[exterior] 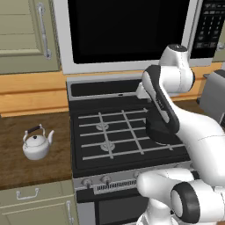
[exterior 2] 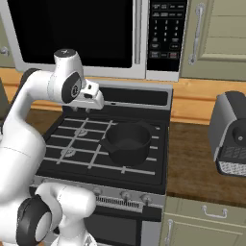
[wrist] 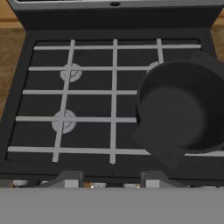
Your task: Pick the kettle from the counter and place it on a stove burner. Then turn the burner on.
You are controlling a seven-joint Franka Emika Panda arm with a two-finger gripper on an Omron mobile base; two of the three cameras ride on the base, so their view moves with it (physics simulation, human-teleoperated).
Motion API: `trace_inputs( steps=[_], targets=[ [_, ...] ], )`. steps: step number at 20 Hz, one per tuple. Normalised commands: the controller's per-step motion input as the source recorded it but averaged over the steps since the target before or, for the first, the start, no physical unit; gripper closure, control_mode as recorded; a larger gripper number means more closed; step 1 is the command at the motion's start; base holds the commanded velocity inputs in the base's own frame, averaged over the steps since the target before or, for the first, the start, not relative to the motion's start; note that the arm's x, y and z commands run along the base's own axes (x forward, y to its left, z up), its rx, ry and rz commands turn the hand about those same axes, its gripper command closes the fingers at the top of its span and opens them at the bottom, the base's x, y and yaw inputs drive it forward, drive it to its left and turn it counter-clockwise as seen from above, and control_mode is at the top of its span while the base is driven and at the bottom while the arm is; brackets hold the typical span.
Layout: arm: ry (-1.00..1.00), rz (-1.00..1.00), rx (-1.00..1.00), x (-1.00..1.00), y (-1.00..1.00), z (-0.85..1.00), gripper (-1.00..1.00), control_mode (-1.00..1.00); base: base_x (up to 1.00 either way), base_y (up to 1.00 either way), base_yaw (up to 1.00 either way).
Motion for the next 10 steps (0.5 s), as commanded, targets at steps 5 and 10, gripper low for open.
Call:
trace_inputs(
  steps=[5, 10],
  targets=[
    [0.0, -0.06, -0.09, -0.14, 0.65, 0.0, -1.0, -1.0, 0.0, 0.0, 0.0],
    [-0.03, -0.08, -0.08, -0.26, 1.0, 0.0, -1.0, -1.0, 0.0, 0.0, 0.0]
  ],
)
